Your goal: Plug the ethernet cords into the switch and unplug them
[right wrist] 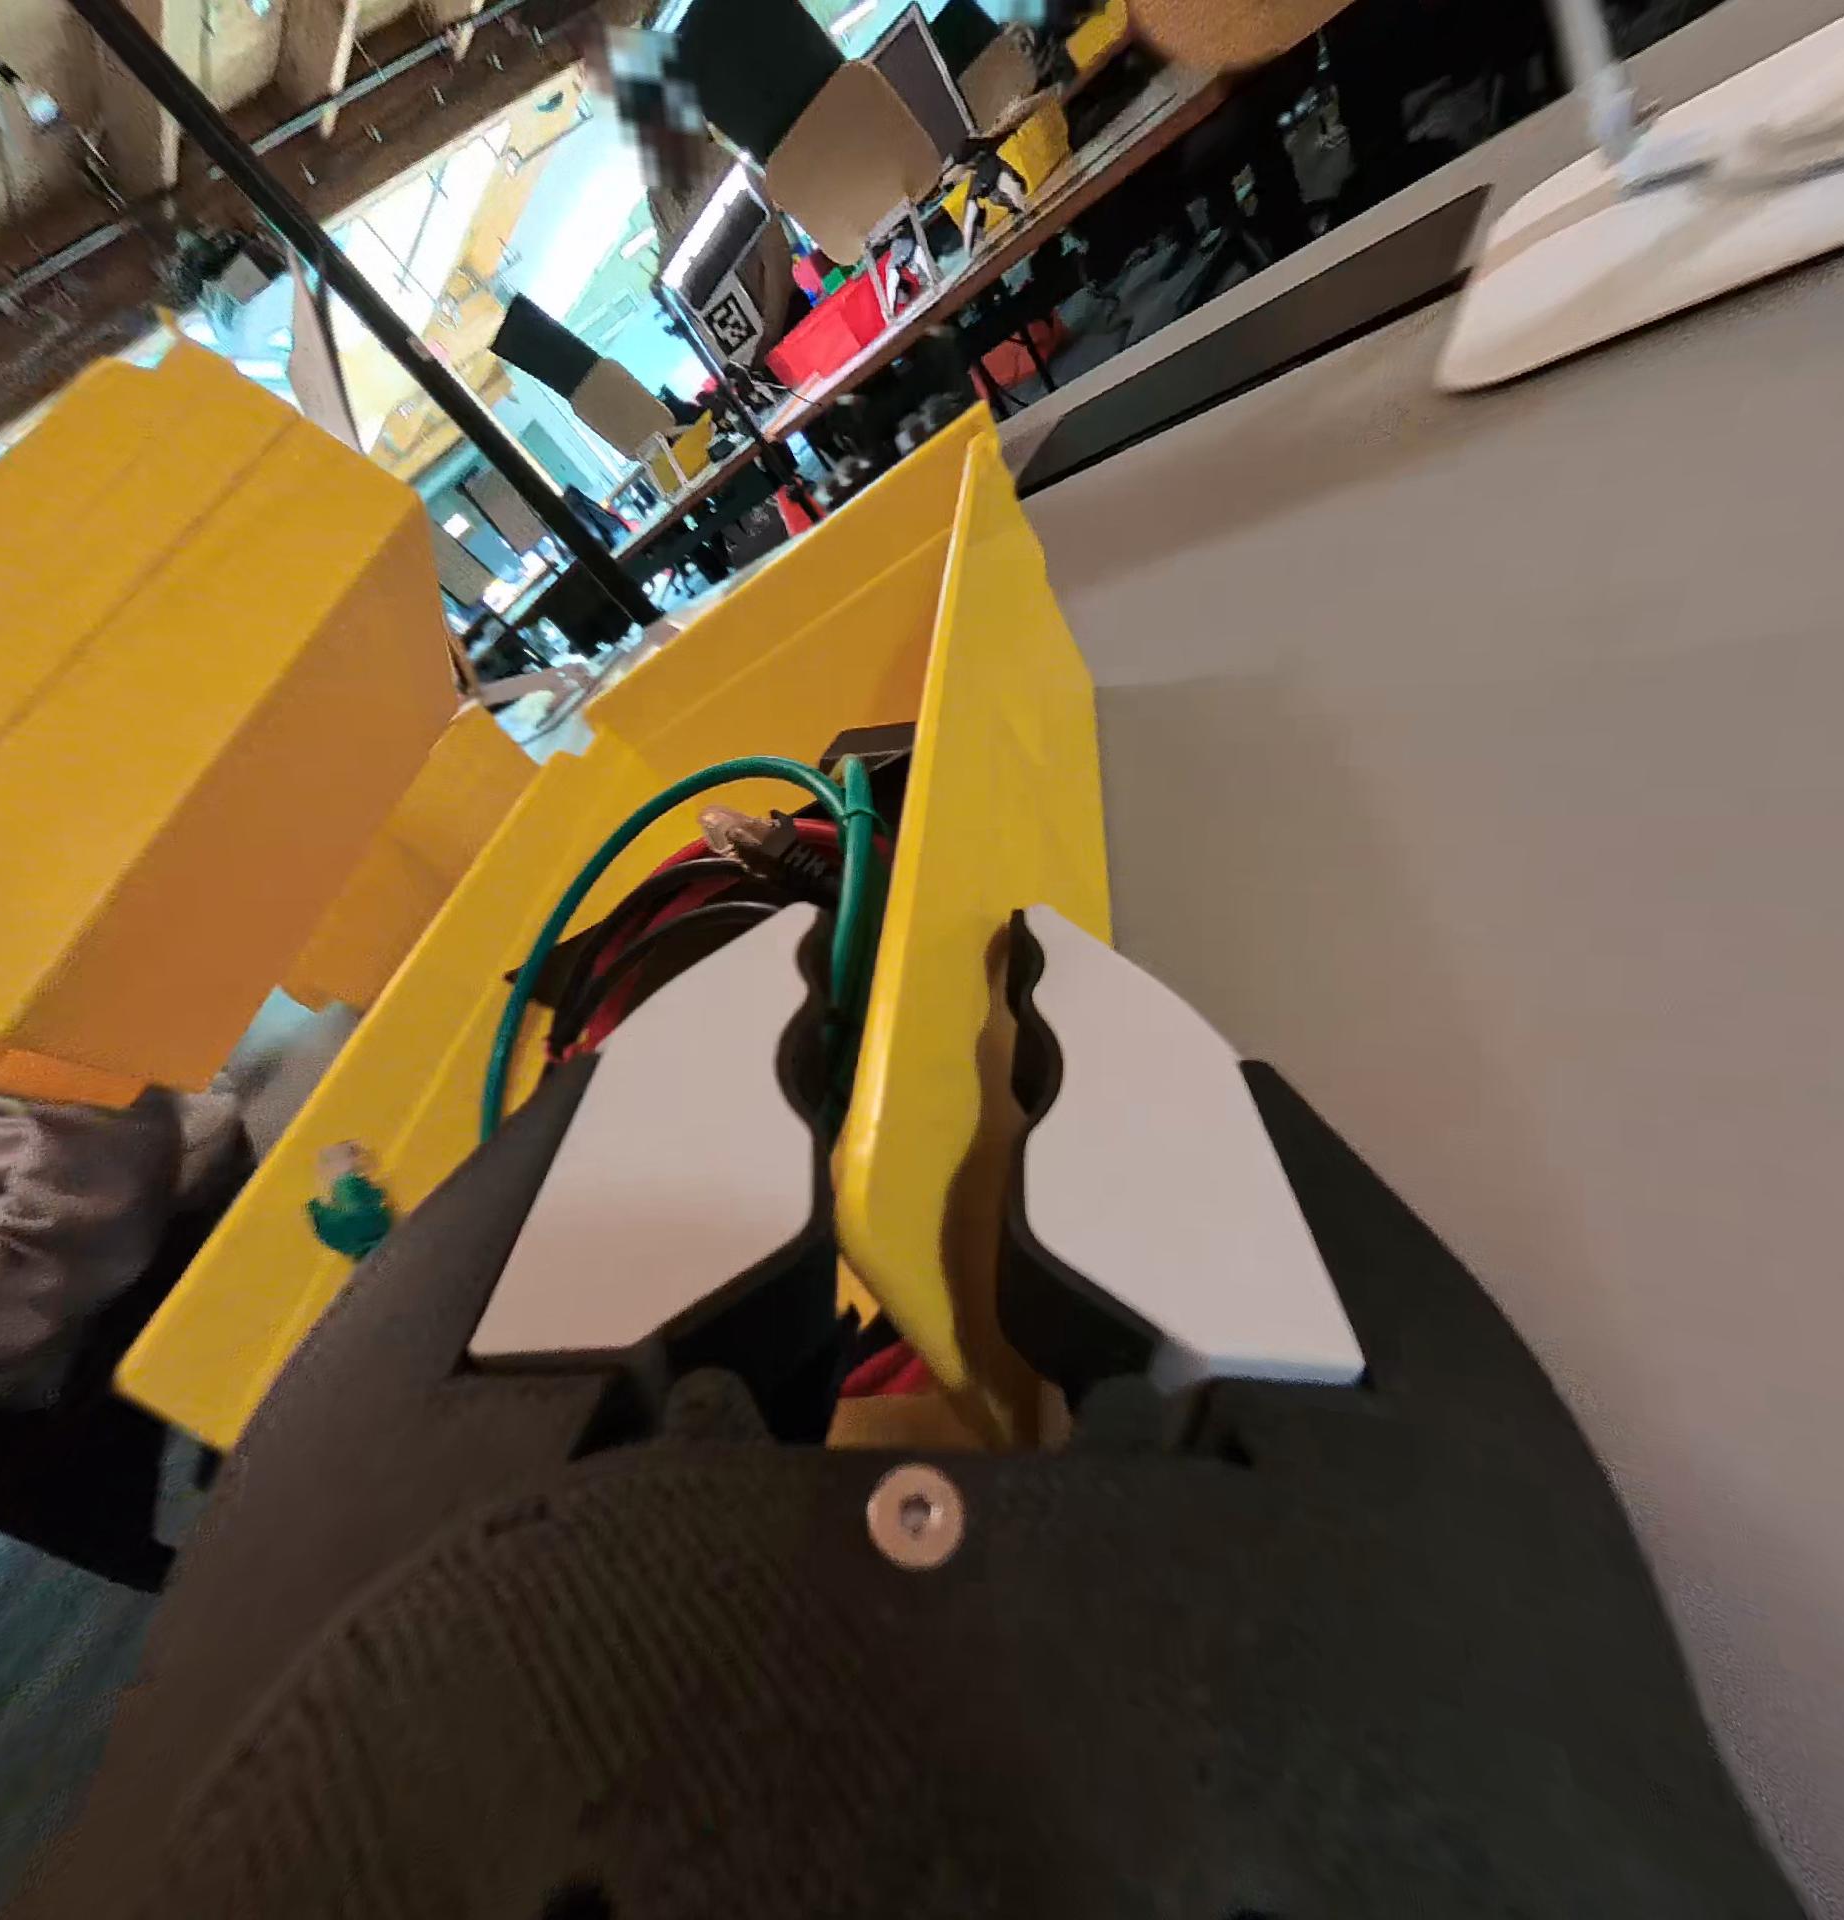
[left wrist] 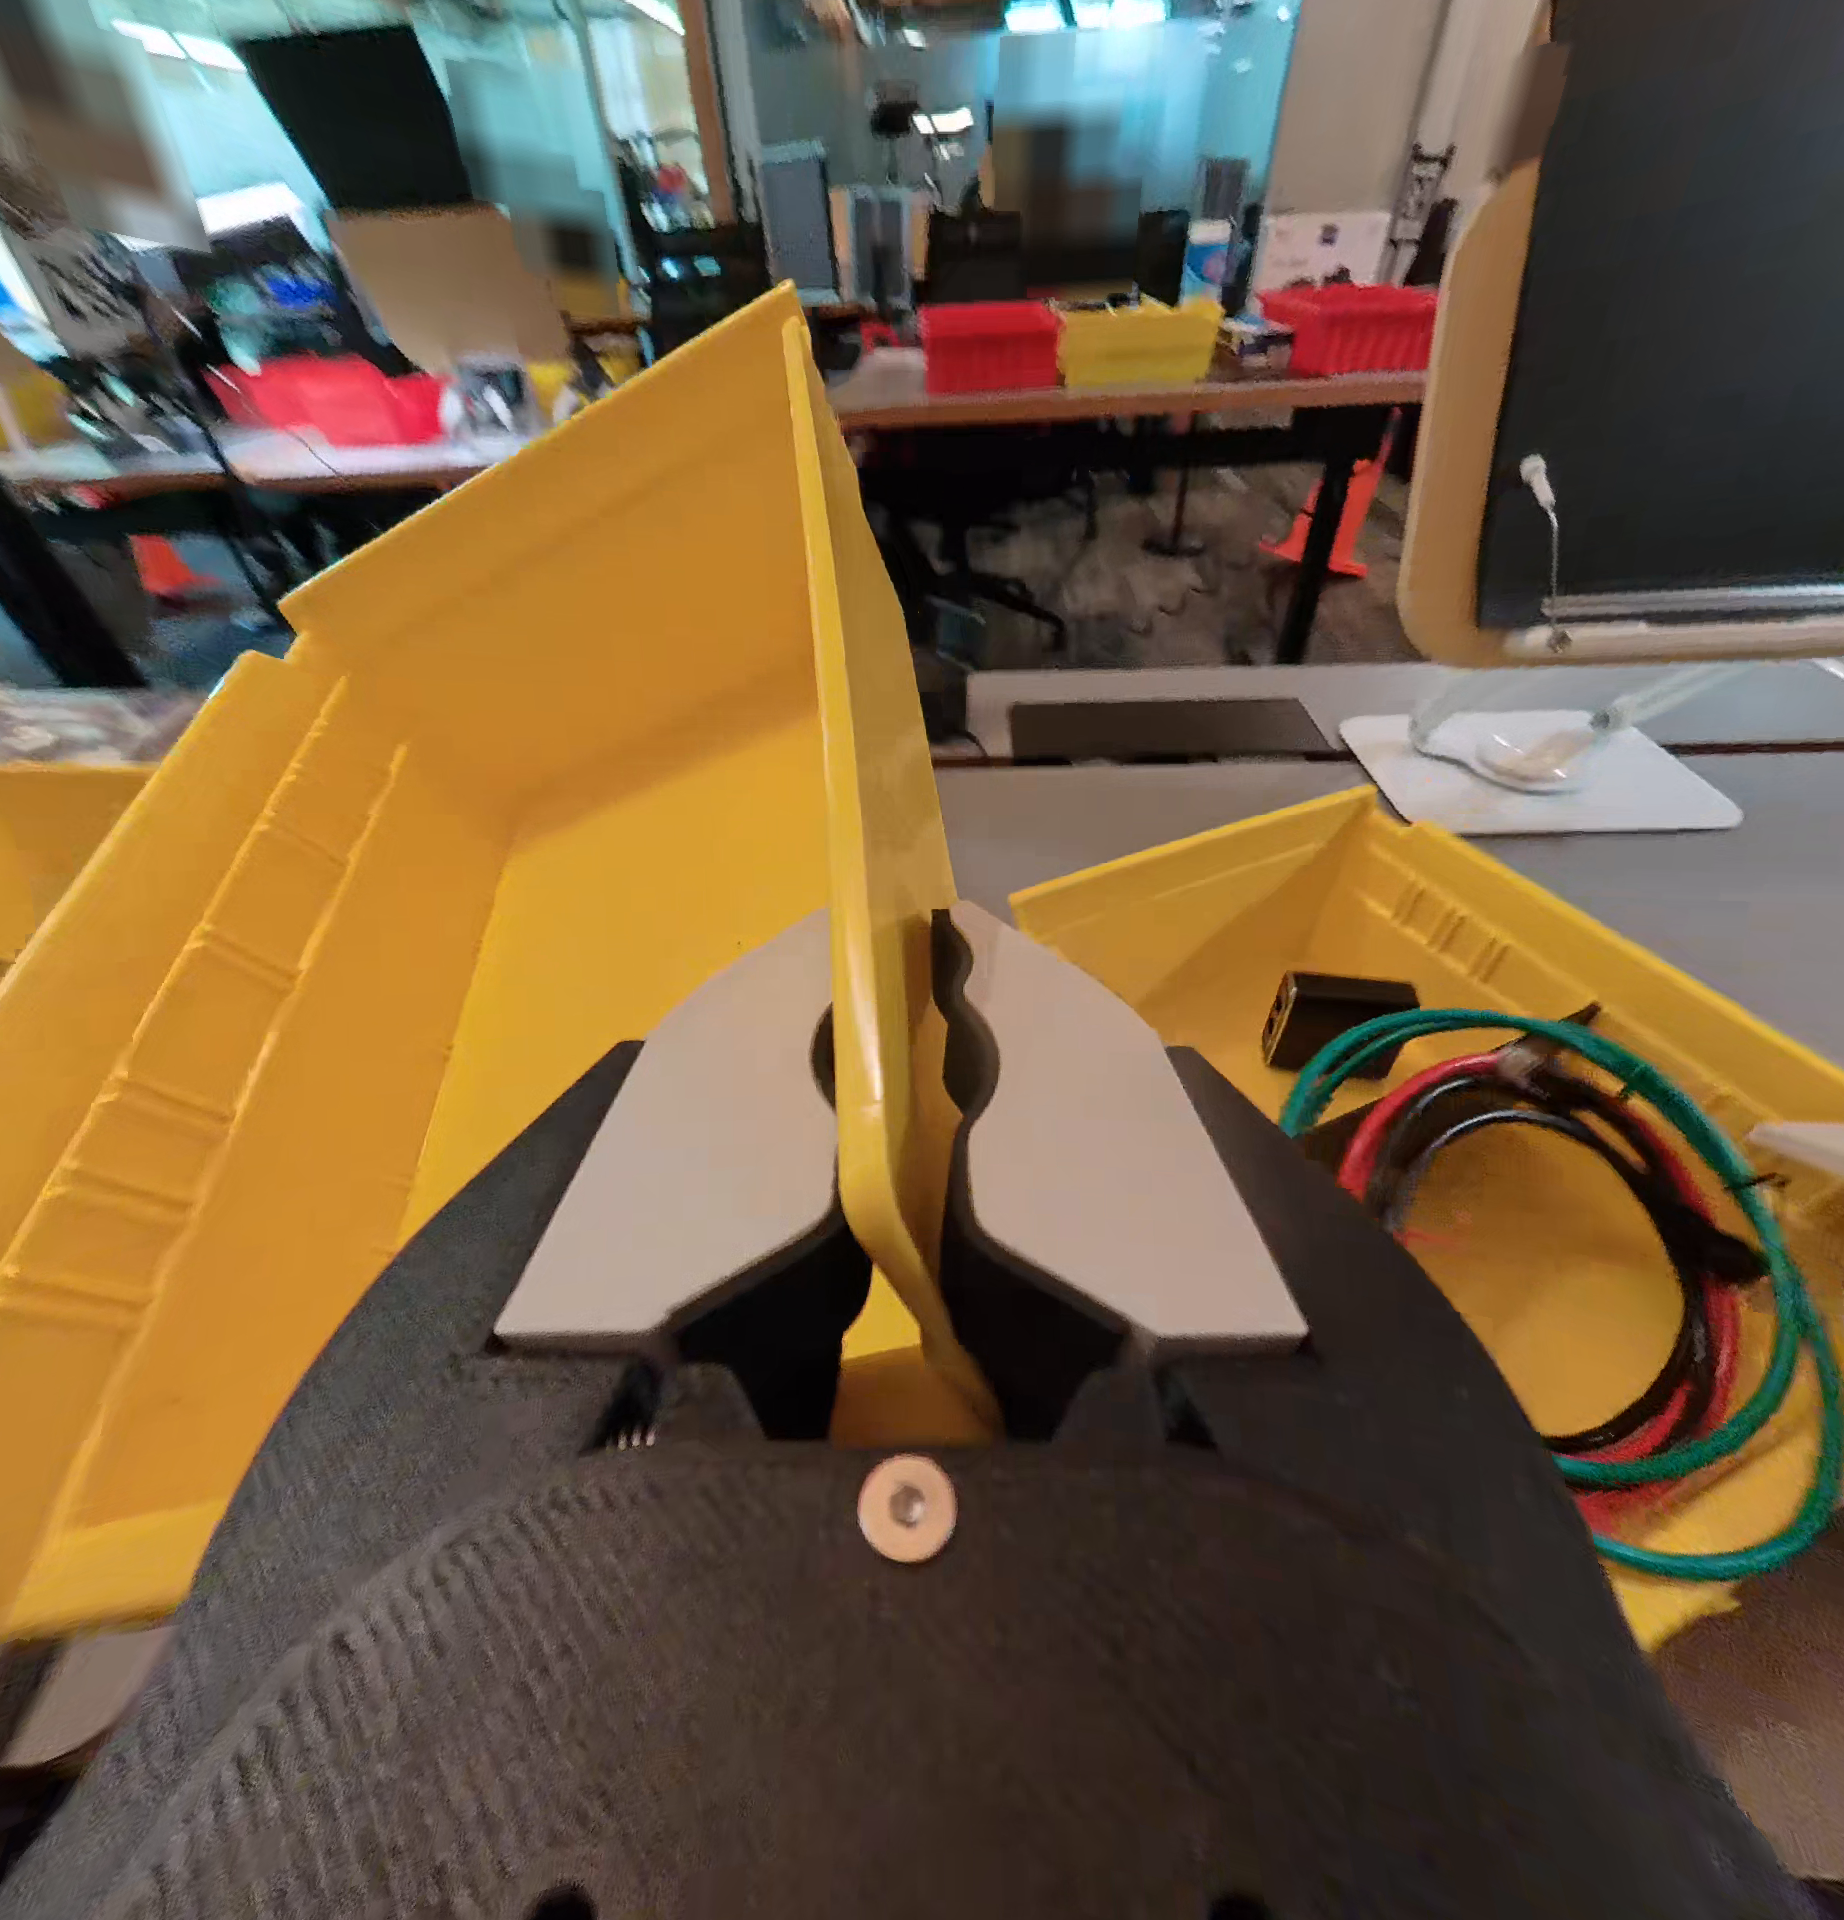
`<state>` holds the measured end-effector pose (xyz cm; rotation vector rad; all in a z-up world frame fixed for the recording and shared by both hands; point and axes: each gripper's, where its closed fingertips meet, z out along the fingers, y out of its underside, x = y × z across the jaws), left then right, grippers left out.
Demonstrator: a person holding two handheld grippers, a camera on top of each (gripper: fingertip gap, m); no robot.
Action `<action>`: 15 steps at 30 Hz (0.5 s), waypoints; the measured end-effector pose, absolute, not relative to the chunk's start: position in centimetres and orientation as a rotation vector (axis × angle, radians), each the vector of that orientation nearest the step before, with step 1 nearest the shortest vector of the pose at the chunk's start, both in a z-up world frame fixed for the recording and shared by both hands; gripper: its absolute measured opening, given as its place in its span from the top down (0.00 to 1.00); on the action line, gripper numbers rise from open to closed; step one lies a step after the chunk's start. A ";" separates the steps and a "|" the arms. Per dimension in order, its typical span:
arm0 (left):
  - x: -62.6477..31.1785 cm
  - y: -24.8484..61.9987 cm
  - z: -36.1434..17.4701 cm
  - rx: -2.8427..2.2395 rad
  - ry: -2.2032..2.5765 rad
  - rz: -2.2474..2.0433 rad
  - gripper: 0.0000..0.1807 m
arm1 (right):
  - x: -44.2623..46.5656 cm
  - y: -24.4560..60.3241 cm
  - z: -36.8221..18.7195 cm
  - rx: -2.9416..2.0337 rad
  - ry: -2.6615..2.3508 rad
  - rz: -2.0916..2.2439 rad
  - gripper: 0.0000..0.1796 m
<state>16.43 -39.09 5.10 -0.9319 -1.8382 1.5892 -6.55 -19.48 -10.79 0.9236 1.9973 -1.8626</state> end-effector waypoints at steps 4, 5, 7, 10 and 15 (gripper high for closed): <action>19.9 -38.4 9.8 -0.849 -1.744 1.741 0.95 | -1.8 -24.9 -10.5 0.932 1.952 -1.848 0.79; 20.4 -38.2 10.6 -0.834 -1.721 1.758 0.95 | -0.7 -26.2 -10.5 0.923 1.941 -1.842 0.78; 21.1 -38.0 11.6 -0.819 -1.691 1.767 0.95 | 1.7 -28.6 -10.2 0.914 1.906 -1.798 0.76; 21.2 -38.0 11.8 -0.817 -1.672 1.740 0.95 | 5.8 -32.0 -9.3 0.847 1.837 -1.695 0.66; 20.6 -37.8 9.4 -0.911 -1.706 1.637 0.95 | 11.7 -34.3 -9.1 0.282 1.994 -1.673 0.71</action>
